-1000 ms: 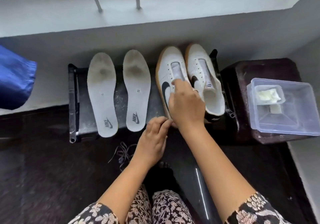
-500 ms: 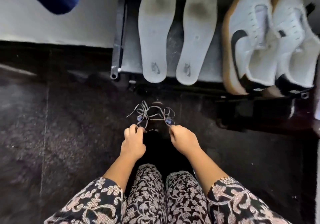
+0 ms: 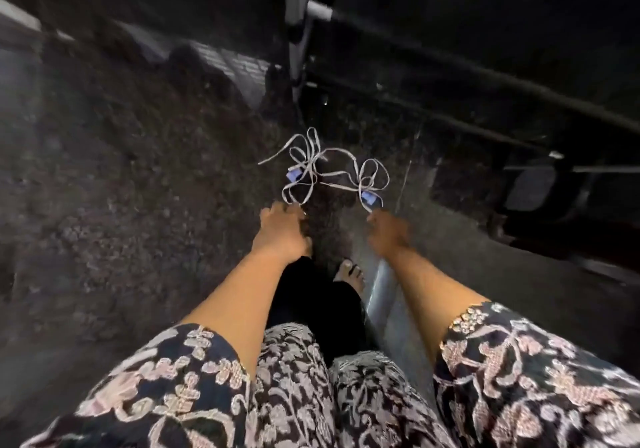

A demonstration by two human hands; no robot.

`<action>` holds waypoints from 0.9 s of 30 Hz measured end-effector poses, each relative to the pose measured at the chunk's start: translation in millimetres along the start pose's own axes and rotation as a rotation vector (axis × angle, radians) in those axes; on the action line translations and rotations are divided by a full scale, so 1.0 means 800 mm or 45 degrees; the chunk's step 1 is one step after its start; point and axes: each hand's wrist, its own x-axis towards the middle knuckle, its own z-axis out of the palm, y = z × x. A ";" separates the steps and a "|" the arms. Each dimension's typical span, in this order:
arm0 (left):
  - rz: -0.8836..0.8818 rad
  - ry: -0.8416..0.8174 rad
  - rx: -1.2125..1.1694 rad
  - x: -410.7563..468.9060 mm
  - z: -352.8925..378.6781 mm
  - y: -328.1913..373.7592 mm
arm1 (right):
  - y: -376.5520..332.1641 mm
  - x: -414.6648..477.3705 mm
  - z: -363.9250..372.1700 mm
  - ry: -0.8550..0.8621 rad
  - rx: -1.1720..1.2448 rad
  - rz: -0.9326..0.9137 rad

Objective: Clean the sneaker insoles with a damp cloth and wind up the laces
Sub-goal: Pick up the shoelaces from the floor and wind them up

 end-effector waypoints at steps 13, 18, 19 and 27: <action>0.003 0.032 -0.092 0.163 0.095 -0.053 | 0.057 0.218 0.099 0.245 -0.119 0.064; -0.021 0.025 -0.088 0.168 0.111 -0.061 | 0.057 0.213 0.111 0.319 -0.175 0.055; -0.026 0.025 -0.088 0.167 0.114 -0.061 | 0.057 0.210 0.112 0.334 -0.172 0.038; -0.091 0.109 -0.188 0.175 0.089 -0.064 | 0.038 0.165 0.102 0.220 0.168 0.050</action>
